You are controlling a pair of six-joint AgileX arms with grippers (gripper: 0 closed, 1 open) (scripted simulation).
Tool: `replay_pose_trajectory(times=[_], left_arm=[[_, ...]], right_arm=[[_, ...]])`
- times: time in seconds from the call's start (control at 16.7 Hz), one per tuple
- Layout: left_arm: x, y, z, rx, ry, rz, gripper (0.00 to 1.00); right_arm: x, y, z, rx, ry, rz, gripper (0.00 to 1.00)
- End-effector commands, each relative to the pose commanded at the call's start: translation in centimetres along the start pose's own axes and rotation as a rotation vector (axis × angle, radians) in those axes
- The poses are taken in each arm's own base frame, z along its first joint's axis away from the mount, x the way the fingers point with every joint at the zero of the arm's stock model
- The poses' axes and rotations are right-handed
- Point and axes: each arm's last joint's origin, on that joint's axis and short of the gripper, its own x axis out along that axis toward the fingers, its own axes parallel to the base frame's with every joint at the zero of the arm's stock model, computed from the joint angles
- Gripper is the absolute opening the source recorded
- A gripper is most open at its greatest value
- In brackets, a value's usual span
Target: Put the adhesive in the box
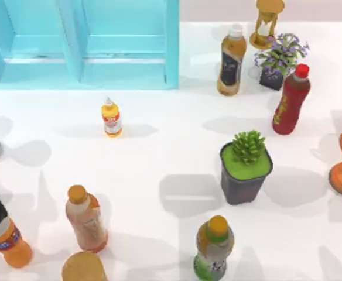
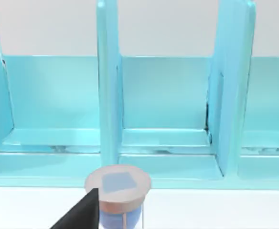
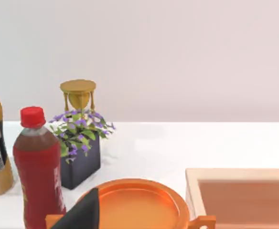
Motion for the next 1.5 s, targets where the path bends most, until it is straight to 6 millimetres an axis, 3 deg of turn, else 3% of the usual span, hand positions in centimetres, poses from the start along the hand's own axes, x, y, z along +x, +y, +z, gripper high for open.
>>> replay_pose_trajectory(times=[0.24,0.48,0.84,1.14,1.32,1.5], left_arm=[[0.0,0.0,0.0,0.000,0.000,0.000,1.00],[0.0,0.0,0.0,0.000,0.000,0.000,1.00],[0.0,0.0,0.0,0.000,0.000,0.000,1.00],[0.0,0.0,0.0,0.000,0.000,0.000,1.00],[0.0,0.0,0.0,0.000,0.000,0.000,1.00],[0.0,0.0,0.0,0.000,0.000,0.000,1.00]], right_arm=[[0.1,0.1,0.1,0.010,0.024,0.004,1.00],[0.8,0.9,1.1,0.065,0.166,0.026,1.00],[4.5,4.6,5.8,0.125,0.446,0.060,1.00],[10.0,11.9,9.9,0.109,0.605,0.076,1.00],[13.2,18.2,11.0,0.095,0.651,0.081,1.00],[15.5,25.1,10.7,0.089,0.673,0.080,1.00]])
